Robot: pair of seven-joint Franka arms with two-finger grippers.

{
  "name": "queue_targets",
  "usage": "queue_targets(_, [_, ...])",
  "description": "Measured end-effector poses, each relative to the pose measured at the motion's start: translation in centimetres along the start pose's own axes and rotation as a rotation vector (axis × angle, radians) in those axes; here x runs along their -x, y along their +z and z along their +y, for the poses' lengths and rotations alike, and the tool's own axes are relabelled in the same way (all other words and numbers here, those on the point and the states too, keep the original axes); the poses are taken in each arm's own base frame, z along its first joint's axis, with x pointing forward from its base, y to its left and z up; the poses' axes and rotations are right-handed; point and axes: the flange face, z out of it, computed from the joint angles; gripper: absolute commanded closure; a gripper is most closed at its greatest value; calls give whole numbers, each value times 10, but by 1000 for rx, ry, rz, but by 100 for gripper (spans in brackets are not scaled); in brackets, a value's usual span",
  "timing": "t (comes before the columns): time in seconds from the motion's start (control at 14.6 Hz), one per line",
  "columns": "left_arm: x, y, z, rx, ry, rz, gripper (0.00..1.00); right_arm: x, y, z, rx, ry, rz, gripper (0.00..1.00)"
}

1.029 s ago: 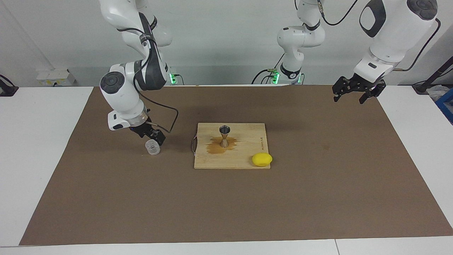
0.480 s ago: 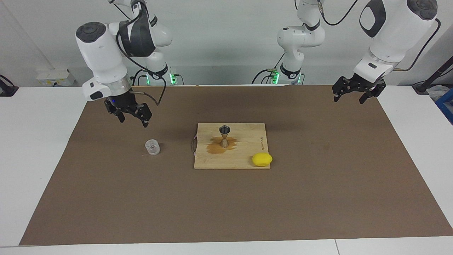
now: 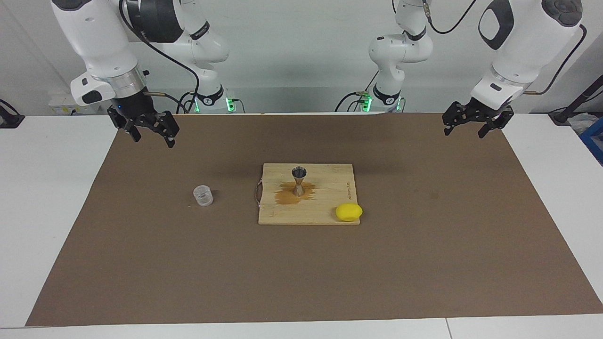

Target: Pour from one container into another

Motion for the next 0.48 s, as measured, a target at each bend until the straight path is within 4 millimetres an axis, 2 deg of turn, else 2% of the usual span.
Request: queue_targets(0.48, [0,0,0,0,0,0,0,11,11,2,15,-151,-75,0])
